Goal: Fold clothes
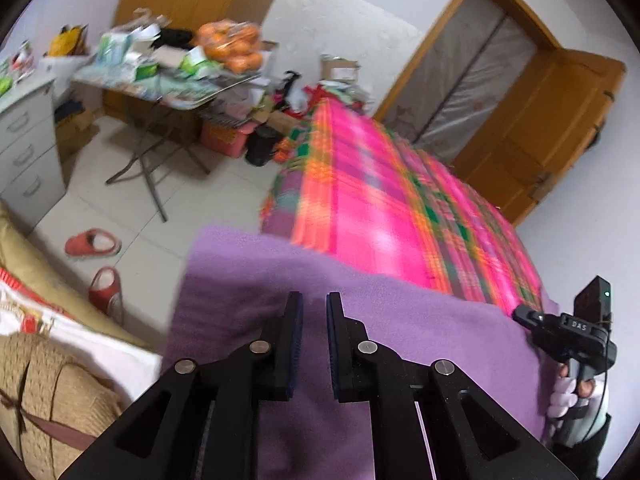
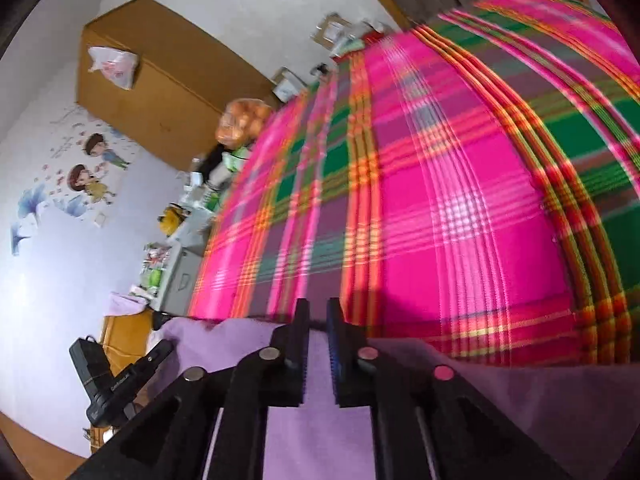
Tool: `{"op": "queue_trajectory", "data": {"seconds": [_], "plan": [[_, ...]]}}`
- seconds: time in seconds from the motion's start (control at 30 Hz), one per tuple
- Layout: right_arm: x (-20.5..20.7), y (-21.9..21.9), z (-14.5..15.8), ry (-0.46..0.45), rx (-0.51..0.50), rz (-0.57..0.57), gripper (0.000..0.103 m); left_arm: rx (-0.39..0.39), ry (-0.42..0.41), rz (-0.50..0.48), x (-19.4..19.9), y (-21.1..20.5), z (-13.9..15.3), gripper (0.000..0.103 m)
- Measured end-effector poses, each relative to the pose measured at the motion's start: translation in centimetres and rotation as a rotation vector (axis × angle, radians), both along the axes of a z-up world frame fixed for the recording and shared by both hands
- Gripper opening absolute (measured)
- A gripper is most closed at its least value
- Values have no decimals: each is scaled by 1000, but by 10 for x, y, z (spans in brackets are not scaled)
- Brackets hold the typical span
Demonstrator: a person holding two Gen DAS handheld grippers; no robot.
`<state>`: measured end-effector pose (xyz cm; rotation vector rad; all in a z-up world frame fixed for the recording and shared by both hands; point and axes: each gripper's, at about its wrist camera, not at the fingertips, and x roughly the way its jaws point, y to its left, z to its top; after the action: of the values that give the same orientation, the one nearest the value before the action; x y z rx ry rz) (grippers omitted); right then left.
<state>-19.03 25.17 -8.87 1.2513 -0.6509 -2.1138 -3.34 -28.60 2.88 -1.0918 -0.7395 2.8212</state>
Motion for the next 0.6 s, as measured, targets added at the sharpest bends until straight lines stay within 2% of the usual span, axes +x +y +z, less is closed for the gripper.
{"op": "queue_trajectory", "data": {"seconds": [0.1,0.17,0.27,0.37,0.6], "plan": [[2,-8,-4,-4,-22,36,15,-52,48,-91,-11,33,21,12],[4,-13,-7,-7,-36,59,22,-74,41,-140,-24,51,23,12],[6,-20,-11,-11,-58,95,21,-104,-10,-196,-45,77,12,12],[5,-17,-17,-22,-118,87,15,-125,-59,-248,-58,96,-4,12],[3,10,-24,-44,-233,28,15,-120,-80,-229,-64,85,-15,12]]}}
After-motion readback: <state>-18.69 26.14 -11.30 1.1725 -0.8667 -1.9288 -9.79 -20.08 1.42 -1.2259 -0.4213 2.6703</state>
